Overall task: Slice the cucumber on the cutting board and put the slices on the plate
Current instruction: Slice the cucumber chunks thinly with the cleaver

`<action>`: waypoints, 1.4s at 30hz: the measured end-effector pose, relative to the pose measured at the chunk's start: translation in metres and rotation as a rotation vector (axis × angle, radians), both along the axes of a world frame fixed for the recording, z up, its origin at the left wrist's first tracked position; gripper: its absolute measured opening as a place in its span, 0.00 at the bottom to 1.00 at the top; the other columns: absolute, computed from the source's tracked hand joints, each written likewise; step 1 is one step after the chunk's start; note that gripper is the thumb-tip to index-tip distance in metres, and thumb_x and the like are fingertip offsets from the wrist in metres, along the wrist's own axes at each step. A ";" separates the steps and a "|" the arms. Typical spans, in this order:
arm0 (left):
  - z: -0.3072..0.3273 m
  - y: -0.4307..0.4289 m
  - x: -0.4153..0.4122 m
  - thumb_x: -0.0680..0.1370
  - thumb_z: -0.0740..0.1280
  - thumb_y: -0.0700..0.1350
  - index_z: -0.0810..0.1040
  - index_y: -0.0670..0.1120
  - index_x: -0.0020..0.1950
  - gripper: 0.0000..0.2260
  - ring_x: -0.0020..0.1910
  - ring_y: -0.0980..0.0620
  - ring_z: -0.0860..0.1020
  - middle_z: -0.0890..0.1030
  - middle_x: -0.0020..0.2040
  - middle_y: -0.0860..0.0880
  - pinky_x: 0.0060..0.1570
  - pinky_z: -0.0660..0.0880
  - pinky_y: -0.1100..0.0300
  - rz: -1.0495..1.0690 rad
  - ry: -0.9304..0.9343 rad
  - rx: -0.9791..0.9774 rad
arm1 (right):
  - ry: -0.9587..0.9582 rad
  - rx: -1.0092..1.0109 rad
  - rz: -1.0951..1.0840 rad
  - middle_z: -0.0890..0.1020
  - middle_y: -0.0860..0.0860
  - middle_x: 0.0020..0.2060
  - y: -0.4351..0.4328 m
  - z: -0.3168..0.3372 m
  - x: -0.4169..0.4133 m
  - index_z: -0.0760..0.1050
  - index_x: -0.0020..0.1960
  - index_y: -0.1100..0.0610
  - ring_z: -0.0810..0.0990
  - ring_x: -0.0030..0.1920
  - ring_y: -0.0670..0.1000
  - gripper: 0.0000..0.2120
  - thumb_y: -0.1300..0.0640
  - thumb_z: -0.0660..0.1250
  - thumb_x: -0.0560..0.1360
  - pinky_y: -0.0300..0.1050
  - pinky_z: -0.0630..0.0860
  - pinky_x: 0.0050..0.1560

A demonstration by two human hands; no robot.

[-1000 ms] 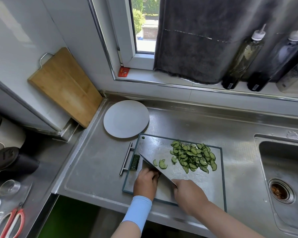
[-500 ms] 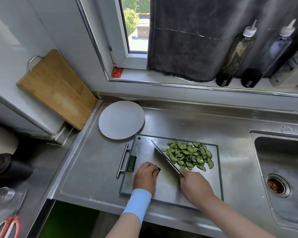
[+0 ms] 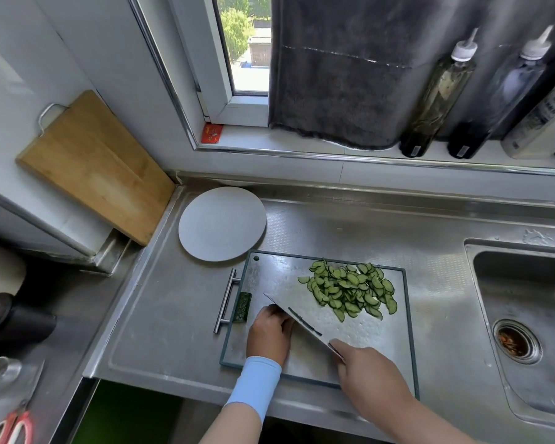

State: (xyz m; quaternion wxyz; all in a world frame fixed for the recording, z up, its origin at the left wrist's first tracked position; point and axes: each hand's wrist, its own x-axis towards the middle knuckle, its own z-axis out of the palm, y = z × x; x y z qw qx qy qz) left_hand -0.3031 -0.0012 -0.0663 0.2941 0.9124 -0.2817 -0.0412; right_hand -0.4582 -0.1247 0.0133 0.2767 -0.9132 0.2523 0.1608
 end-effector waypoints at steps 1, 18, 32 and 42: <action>0.000 0.000 0.000 0.63 0.79 0.35 0.85 0.48 0.40 0.11 0.40 0.49 0.81 0.82 0.42 0.49 0.38 0.74 0.66 0.004 0.008 -0.006 | 0.001 -0.003 0.002 0.79 0.52 0.38 -0.001 0.000 -0.001 0.70 0.53 0.48 0.75 0.39 0.55 0.09 0.57 0.54 0.77 0.49 0.70 0.37; -0.012 0.002 0.001 0.64 0.79 0.36 0.84 0.47 0.39 0.09 0.40 0.52 0.78 0.81 0.39 0.51 0.41 0.71 0.67 0.016 0.021 -0.071 | 0.061 0.069 -0.014 0.78 0.50 0.36 -0.002 -0.015 0.041 0.73 0.47 0.52 0.76 0.39 0.55 0.09 0.59 0.55 0.75 0.48 0.74 0.38; -0.002 0.002 0.000 0.65 0.78 0.35 0.85 0.48 0.42 0.10 0.42 0.49 0.80 0.83 0.44 0.49 0.45 0.72 0.67 0.030 0.033 -0.082 | 0.004 0.050 0.003 0.78 0.52 0.35 0.002 -0.012 0.035 0.71 0.47 0.51 0.75 0.37 0.55 0.07 0.57 0.55 0.75 0.50 0.71 0.35; -0.002 0.002 0.001 0.66 0.77 0.35 0.84 0.47 0.41 0.09 0.44 0.54 0.74 0.82 0.42 0.49 0.46 0.67 0.72 -0.001 0.013 -0.115 | 0.031 0.076 -0.002 0.75 0.51 0.33 -0.003 -0.005 0.016 0.69 0.43 0.51 0.70 0.33 0.52 0.06 0.59 0.56 0.76 0.44 0.65 0.31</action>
